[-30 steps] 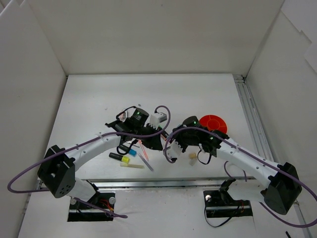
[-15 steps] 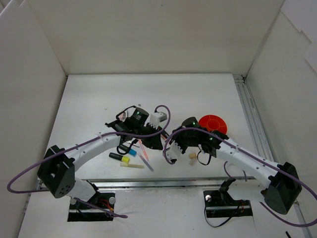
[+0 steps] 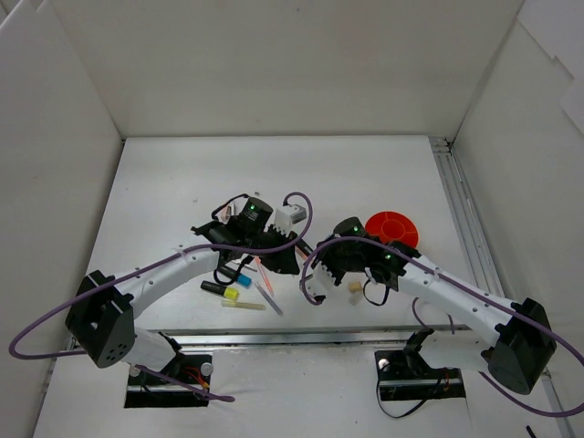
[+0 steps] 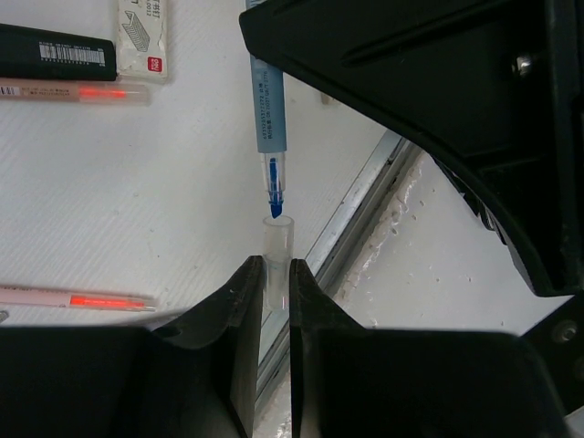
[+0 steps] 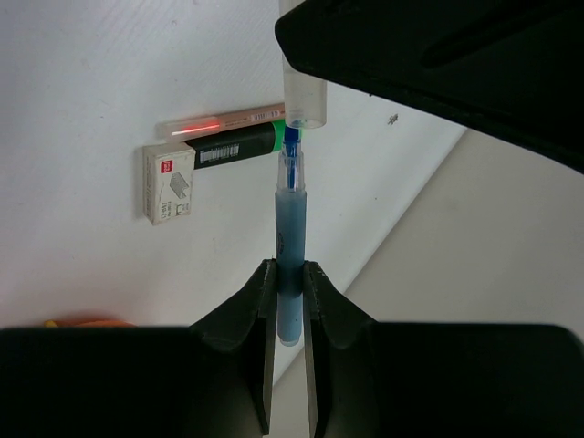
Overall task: Sort the stationery into containers
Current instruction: Close the pen cap on the pen.
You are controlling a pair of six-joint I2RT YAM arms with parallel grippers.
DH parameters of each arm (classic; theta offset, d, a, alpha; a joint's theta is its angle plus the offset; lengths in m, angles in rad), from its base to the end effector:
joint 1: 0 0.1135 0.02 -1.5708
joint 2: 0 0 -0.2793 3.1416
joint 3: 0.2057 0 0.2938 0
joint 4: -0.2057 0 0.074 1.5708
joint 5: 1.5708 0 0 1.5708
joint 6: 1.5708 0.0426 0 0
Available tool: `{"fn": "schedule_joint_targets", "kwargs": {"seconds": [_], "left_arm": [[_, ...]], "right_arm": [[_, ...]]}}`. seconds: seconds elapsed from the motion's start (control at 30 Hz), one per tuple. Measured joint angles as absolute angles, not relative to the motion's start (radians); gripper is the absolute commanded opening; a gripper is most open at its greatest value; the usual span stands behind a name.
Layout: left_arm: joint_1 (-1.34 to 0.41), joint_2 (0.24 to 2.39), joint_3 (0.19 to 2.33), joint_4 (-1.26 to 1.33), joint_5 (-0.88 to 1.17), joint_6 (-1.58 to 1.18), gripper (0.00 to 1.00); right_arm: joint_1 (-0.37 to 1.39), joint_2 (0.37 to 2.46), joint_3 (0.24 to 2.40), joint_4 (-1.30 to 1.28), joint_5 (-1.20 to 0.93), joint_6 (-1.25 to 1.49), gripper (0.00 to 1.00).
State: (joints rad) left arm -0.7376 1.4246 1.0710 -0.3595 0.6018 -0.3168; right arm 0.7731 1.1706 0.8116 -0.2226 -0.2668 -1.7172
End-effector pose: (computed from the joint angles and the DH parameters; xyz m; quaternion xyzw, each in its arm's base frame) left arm 0.2446 -0.2549 0.2751 0.3019 0.8237 -0.4328 0.2076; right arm 0.2052 0.2159 0.2626 -0.8467 0.2193 -0.1097 0.4722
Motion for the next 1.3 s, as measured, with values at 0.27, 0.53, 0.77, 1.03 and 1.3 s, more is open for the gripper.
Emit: {"fn": "schedule_joint_targets", "kwargs": {"seconds": [0.27,0.53,0.77,1.03,1.3], "left_arm": [[-0.738,1.425,1.071,-0.362,0.602,-0.317,0.0],[-0.738,1.425,1.071,-0.363,0.602,-0.317,0.0],[-0.738,1.425,1.07,-0.363,0.606,-0.316,0.0],[-0.738,1.427,1.069,-0.366,0.606,-0.307,0.0],[-0.738,1.431,1.069,-0.365,0.607,-0.3,0.0]], "right_arm": [[0.778,1.17,0.812,-0.226,-0.263,-1.708,0.0],[0.786,1.169,0.812,-0.228,-0.251,-1.703,0.0],[0.788,1.169,0.812,-0.229,-0.248,-1.703,0.0],[0.802,1.169,0.82,-0.232,-0.242,-1.703,0.0],[0.814,1.169,0.823,-0.236,-0.239,-1.703,0.0]]}}
